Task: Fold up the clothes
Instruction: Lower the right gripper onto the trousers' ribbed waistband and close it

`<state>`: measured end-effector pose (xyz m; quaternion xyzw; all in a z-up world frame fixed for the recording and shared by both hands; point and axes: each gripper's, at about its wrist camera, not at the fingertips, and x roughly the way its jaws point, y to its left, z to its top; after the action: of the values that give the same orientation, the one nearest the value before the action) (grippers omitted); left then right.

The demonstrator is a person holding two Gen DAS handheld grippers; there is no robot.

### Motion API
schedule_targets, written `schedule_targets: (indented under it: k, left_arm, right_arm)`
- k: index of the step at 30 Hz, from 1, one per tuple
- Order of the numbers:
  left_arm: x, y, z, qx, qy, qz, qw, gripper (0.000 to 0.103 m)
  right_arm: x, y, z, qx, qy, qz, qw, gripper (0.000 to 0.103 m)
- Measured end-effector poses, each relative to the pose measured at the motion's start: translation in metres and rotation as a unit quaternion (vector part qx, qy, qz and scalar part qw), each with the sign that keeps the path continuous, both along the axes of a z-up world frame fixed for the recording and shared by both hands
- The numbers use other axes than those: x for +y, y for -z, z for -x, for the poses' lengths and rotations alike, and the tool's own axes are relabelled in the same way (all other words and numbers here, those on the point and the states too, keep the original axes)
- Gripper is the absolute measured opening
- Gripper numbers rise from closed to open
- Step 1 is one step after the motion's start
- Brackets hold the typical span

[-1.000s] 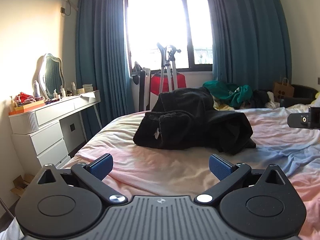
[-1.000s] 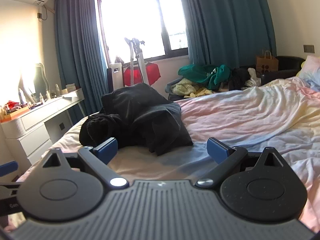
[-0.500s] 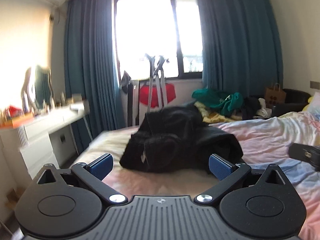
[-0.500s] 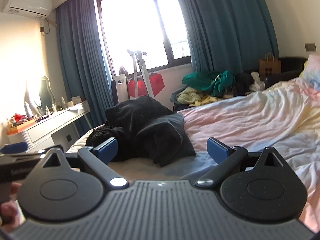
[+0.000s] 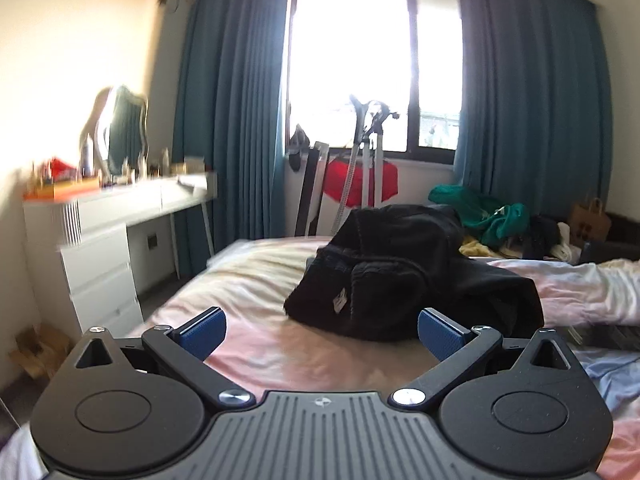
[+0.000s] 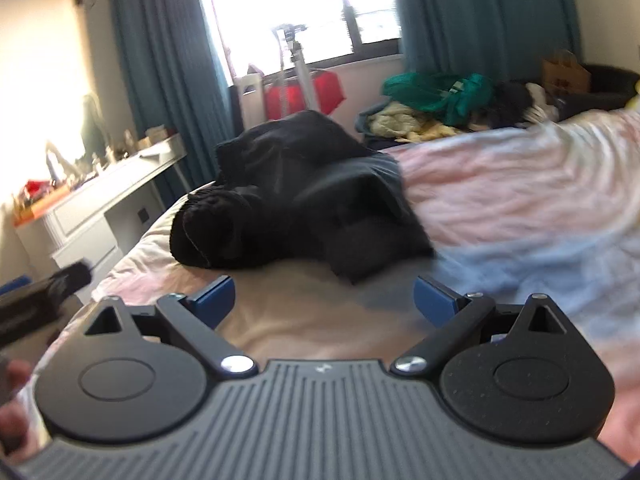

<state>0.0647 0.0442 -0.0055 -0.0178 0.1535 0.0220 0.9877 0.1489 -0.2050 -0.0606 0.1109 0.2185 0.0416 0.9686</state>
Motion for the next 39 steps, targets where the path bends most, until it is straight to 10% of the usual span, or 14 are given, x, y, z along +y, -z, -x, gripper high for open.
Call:
schedule_targets:
  k: [7, 11, 20, 22, 28, 32, 39]
  left_arm:
    - [0.052, 0.022, -0.018, 0.054, -0.014, 0.109, 0.9925, 0.103]
    - [0.06, 0.035, -0.023, 0.063, -0.008, 0.106, 0.9923, 0.103]
    - [0.08, 0.079, -0.065, 0.129, -0.019, 0.179, 0.9752, 0.103]
    - [0.083, 0.082, -0.066, 0.129, -0.025, 0.181, 0.9746, 0.103]
    - [0.083, 0.079, -0.064, 0.116, -0.03, 0.169, 0.9783, 0.103]
    - [0.083, 0.071, -0.056, 0.102, -0.032, 0.173, 0.9791, 0.103]
    - [0.077, 0.048, -0.028, 0.068, -0.016, 0.178, 0.9815, 0.103]
  right_arm:
    - [0.076, -0.035, -0.15, -0.044, -0.052, 0.099, 0.993, 0.097]
    - [0.129, -0.046, -0.233, -0.051, -0.058, 0.168, 0.983, 0.097]
    - [0.207, -0.013, -0.357, 0.062, -0.021, 0.342, 0.937, 0.091]
    - [0.213, -0.001, -0.359, 0.068, -0.002, 0.386, 0.92, 0.072]
    - [0.182, -0.028, -0.313, 0.009, 0.054, 0.378, 0.924, 0.015]
    - [0.151, -0.06, -0.241, -0.078, 0.054, 0.376, 0.922, 0.012]
    - [0.065, -0.095, -0.088, -0.1, 0.053, 0.257, 0.96, 0.01]
